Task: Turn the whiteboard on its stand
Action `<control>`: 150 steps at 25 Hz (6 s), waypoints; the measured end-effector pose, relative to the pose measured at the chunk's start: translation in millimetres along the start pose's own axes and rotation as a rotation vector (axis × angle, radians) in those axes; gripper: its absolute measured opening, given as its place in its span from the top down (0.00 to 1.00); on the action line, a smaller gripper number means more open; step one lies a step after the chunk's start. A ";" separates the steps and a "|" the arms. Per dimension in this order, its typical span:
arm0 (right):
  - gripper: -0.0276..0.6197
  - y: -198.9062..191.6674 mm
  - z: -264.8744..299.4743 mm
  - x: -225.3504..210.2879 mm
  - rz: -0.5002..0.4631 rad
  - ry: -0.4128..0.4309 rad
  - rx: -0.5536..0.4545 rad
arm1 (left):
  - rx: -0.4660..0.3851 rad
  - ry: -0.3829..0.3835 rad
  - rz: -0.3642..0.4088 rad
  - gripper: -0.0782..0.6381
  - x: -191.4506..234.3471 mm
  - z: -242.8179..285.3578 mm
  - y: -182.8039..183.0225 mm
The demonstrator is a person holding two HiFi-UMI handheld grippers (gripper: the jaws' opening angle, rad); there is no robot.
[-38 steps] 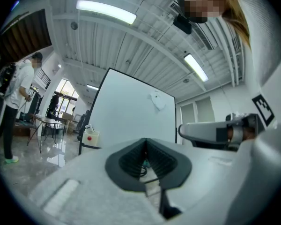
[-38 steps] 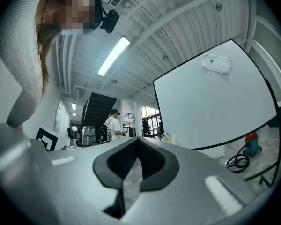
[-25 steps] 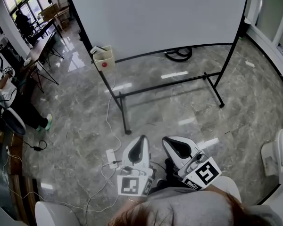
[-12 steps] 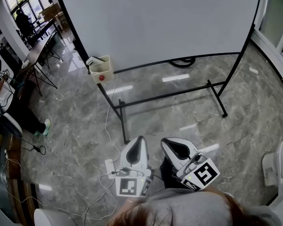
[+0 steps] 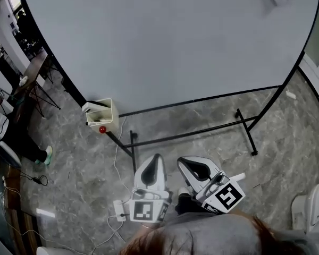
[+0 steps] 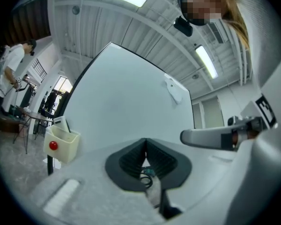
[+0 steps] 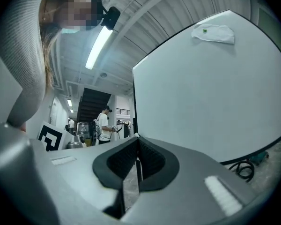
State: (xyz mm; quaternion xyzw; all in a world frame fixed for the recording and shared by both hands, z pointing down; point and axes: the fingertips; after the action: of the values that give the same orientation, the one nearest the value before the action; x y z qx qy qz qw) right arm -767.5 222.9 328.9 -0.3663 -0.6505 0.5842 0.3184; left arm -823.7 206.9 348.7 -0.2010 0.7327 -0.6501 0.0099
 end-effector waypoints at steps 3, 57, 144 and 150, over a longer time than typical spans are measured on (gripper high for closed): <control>0.95 2.2 22.5 -35.1 0.010 0.017 0.005 | -0.006 0.004 0.015 0.90 10.1 39.9 0.1; 0.97 11.5 -111.7 -331.6 -0.046 -0.065 0.030 | 0.011 -0.073 0.010 0.90 -195.2 278.5 -86.9; 0.96 41.9 -386.1 -645.1 -0.024 0.042 0.060 | 0.001 0.003 -0.035 0.90 -523.7 501.1 -208.3; 0.96 40.1 -375.9 -650.3 -0.041 0.089 0.057 | 0.026 -0.044 -0.022 0.90 -521.6 513.6 -212.1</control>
State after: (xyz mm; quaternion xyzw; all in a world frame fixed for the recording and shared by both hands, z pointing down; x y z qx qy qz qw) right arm -102.8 -129.0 341.1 -0.3692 -0.6260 0.5789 0.3696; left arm -143.0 -135.8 343.6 -0.2232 0.7215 -0.6551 0.0217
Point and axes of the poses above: the fingertips, and each gripper's own axes: z forward along the fingers, x to its left, y out of its top, and after that the axes turned 7 degrees about -z, right-handed
